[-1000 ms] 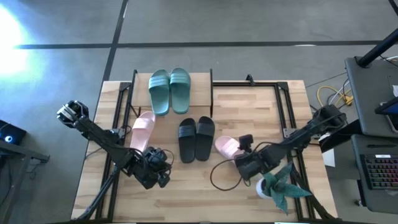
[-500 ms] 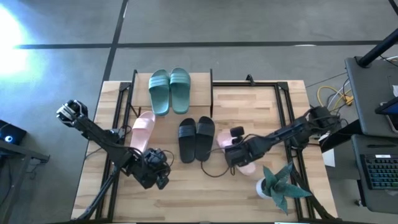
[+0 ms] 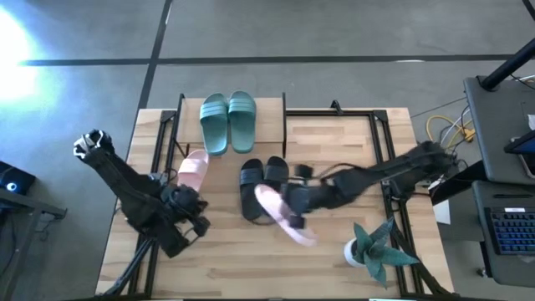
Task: Pick and place slides into the shelf
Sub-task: Put the pink slide under the shelf
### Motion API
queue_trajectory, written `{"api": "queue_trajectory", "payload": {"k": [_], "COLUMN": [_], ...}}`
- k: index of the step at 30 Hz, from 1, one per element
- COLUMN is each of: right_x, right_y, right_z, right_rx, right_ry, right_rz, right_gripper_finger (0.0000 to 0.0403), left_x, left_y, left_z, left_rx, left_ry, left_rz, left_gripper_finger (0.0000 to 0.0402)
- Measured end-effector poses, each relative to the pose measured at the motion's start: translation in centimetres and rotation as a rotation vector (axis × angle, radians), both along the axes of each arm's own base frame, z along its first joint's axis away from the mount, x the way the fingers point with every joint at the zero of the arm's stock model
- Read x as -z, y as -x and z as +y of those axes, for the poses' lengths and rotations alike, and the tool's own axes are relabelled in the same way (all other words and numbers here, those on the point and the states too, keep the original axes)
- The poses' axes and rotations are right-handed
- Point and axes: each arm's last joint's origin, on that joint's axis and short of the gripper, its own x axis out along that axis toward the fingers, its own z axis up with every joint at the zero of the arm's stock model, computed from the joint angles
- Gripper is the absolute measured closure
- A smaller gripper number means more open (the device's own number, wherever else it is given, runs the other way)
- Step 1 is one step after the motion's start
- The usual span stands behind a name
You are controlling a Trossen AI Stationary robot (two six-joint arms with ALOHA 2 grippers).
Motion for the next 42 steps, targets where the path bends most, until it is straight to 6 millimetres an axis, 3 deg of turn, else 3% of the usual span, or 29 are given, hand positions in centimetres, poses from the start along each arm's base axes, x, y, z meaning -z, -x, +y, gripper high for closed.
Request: {"api": "queue_trajectory", "payload": {"k": [7, 10, 13, 16, 21, 26, 31, 36, 42], "right_x": [3.6, 4.2, 4.3, 5.0, 8.6, 9.5, 9.2, 9.9, 9.7], "right_y": [-10.0, -13.7, -16.7, -18.4, -19.1, -19.5, -20.5, -20.3, -20.5], "right_z": [-0.5, -0.8, -2.2, -4.0, -5.7, -5.9, -5.9, -6.8, -7.4], "right_rx": [0.064, 0.118, 0.213, 0.310, 0.344, 0.312, 0.233, 0.251, 0.251], "right_ry": [0.074, 0.069, 0.025, -0.013, -0.013, 0.018, 0.063, 0.053, 0.065], "right_rz": [-0.016, -0.058, -0.126, -0.120, -0.070, -0.106, -0.207, -0.178, -0.191], "right_gripper_finger": [0.0392, 0.0390, 0.0391, 0.0390, 0.0390, 0.0390, 0.0379, 0.0295, 0.0174], "left_x": [-2.1, -2.6, -2.8, -2.7, -1.8, -0.7, 0.4, 0.5, 0.5], "left_y": [2.1, 2.7, 3.3, 4.0, 4.9, 5.6, 5.8, 5.7, 5.0], "left_z": [0.3, 0.2, -0.3, -0.7, -1.1, -0.9, -0.6, -0.5, -0.7], "left_rx": [0.042, 0.063, 0.099, 0.136, 0.183, 0.181, 0.146, 0.133, 0.103], "left_ry": [-0.062, -0.066, -0.053, -0.039, -0.043, -0.061, -0.081, -0.114, -0.144], "left_rz": [0.153, 0.234, 0.272, 0.295, 0.352, 0.378, 0.390, 0.343, 0.148], "left_gripper_finger": [0.0401, 0.0401, 0.0401, 0.0401, 0.0402, 0.0402, 0.0402, 0.0393, 0.0351]}}
